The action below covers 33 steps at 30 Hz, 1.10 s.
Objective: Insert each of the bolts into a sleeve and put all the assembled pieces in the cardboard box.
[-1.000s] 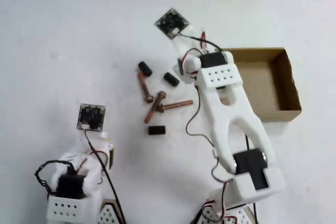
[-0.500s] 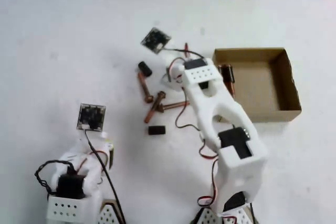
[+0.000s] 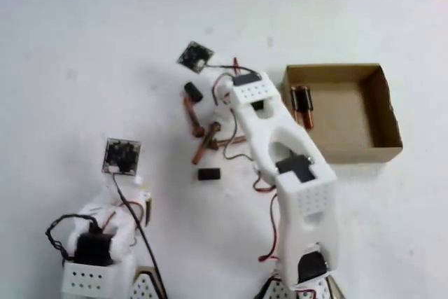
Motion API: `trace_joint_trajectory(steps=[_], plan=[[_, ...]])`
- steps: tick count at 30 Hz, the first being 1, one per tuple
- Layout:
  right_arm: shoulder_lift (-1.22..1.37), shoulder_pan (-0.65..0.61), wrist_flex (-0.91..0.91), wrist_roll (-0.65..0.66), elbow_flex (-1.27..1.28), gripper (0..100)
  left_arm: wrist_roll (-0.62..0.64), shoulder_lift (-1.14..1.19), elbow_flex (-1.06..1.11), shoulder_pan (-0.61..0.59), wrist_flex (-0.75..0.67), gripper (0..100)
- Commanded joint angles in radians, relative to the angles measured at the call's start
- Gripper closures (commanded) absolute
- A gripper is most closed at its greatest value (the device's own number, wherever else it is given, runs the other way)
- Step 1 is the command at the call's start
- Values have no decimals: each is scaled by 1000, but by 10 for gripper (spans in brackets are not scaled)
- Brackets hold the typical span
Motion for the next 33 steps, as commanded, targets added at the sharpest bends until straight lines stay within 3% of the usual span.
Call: trace_joint_trajectory(steps=[1, 21, 27, 33], plan=[[1, -2, 73, 12, -97, 883, -5, -5, -2, -7, 0, 977], [16, 25, 176, 41, -135, 887, -5, -5, -2, -7, 0, 977], [35, 22, 200, 66, -143, 986, -5, -5, -2, -7, 0, 977], [33, 35, 205, 64, -144, 982, -5, -5, -2, -7, 11, 977]])
